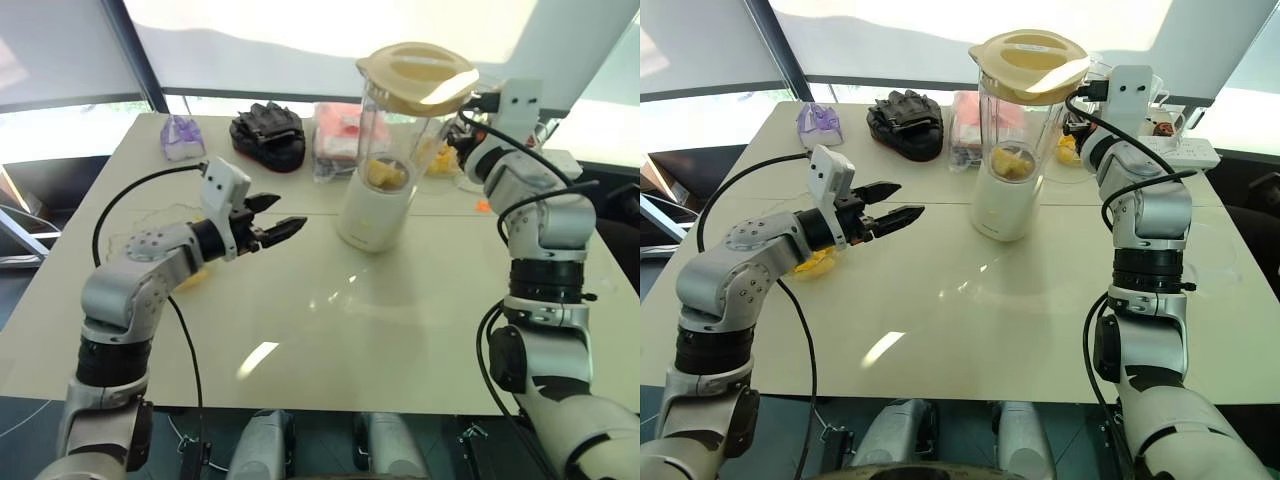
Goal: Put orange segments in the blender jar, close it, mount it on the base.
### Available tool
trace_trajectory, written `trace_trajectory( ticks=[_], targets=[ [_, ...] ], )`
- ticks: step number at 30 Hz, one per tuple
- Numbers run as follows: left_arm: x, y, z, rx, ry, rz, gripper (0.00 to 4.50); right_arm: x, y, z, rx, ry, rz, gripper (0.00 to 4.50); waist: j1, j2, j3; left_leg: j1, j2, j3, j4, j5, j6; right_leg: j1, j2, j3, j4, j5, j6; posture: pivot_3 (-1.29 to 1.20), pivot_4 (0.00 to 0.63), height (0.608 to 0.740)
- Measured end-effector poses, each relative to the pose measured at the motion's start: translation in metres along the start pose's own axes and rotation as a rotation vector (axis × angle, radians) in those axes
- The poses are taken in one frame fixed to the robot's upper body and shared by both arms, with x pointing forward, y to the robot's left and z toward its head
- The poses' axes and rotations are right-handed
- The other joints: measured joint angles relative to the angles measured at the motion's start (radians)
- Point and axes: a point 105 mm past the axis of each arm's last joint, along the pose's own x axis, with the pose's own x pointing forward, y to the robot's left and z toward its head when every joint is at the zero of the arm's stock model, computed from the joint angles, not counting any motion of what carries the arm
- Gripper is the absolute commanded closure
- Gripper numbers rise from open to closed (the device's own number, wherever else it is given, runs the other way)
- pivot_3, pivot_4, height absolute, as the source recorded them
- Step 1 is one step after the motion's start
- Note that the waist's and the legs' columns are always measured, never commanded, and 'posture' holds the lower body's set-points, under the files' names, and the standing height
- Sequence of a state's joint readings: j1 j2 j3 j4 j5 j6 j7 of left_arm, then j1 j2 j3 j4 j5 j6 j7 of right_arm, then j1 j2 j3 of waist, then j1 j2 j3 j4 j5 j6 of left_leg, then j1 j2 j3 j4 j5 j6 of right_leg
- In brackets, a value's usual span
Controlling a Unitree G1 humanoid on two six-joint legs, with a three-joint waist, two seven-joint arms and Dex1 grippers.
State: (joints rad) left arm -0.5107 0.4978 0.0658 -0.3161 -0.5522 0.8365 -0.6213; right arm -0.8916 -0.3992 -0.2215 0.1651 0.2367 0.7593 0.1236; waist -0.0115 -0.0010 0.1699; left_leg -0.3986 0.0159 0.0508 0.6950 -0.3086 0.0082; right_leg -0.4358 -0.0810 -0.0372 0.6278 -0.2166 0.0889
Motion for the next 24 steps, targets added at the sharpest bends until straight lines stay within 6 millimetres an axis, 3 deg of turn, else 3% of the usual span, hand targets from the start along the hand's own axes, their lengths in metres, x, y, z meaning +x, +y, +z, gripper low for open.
trace_trajectory(
  ticks=[3, 6, 8, 14, 24],
  targets=[
    [0.001, 0.000, 0.000, 0.000, 0.001, 0.004, 0.73, 0.001, 0.001, -0.006, -0.012, 0.030, 0.001, 2.23, -0.001, -0.001, 0.000, 0.001, 0.000, 0.000, -0.001, 0.000, 0.000, 0.000, 0.000, 0.000, 0.000, 0.000, 0.000, 0.00, 0.150, 0.740],
    [0.001, 0.000, 0.000, 0.000, 0.001, 0.008, 0.73, 0.002, 0.002, -0.039, -0.030, 0.145, -0.005, 0.69, -0.002, 0.000, 0.001, 0.001, 0.000, 0.000, -0.001, 0.000, 0.000, 0.000, 0.000, 0.000, 0.000, 0.000, 0.000, 0.00, 0.150, 0.740],
    [0.001, 0.000, 0.000, 0.000, 0.001, 0.009, 0.73, 0.000, -0.003, -0.048, -0.052, 0.172, -0.027, 0.69, -0.002, 0.000, 0.002, 0.000, 0.000, 0.001, -0.001, 0.000, 0.000, 0.000, 0.000, 0.001, 0.000, 0.000, 0.000, 0.00, 0.150, 0.740],
    [0.003, -0.002, 0.000, -0.015, -0.012, -0.003, 0.73, -0.010, -0.016, -0.032, -0.115, 0.109, -0.084, 0.69, -0.002, 0.000, 0.002, 0.001, 0.000, 0.001, -0.002, 0.000, 0.000, -0.001, 0.000, 0.001, 0.000, 0.000, 0.000, 0.00, 0.150, 0.740],
    [0.002, 0.001, 0.004, -0.018, -0.045, -0.014, 0.73, -0.071, -0.032, -0.089, -0.164, 0.212, -0.086, 0.69, 0.000, -0.001, 0.002, 0.000, 0.000, 0.001, -0.003, 0.000, 0.000, 0.000, 0.000, 0.001, -0.003, 0.000, 0.000, 0.00, 0.150, 0.740]
  ],
)
